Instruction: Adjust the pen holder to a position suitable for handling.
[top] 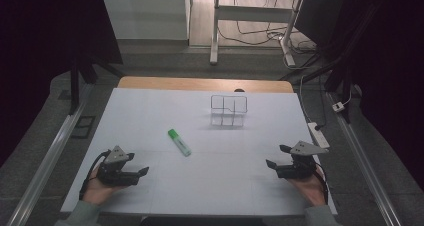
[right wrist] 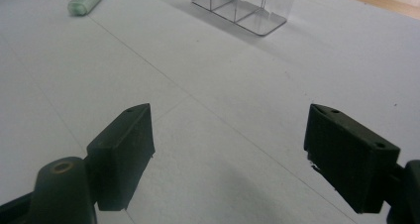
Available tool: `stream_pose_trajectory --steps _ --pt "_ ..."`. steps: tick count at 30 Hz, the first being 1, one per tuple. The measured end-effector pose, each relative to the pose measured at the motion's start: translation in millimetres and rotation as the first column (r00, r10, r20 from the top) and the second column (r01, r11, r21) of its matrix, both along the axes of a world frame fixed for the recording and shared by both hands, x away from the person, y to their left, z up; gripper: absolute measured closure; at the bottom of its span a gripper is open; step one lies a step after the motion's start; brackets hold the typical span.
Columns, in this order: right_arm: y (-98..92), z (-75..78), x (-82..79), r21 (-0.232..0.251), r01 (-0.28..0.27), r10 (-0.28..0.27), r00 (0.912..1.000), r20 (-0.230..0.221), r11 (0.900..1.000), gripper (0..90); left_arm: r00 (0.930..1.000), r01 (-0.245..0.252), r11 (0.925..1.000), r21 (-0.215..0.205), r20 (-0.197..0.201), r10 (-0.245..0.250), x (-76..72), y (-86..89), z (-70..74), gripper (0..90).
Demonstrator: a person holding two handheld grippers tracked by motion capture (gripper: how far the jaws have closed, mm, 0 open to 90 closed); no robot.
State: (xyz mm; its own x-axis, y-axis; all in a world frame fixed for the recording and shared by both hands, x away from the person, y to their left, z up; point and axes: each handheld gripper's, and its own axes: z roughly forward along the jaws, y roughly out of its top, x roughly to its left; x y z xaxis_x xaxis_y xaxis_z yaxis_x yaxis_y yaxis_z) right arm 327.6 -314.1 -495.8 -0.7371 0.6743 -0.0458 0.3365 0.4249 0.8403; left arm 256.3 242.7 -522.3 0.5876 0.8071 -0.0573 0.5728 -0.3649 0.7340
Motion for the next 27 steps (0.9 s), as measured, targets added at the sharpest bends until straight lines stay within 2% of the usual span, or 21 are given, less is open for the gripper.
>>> stream_pose_trajectory --steps 16,27 --pt "4.4 0.9 -2.5 -0.017 -0.008 0.008 0.9999 -0.015 1.0 20.1 0.9999 0.012 0.9999 0.009 0.002 -0.012 3.9 -2.2 -2.2 22.6" --pt "5.6 -5.6 -0.4 -0.014 -0.017 0.016 0.9989 -0.044 1.0 21.3 0.9998 0.015 0.9996 0.023 0.014 -0.015 6.5 -1.6 0.0 23.0"
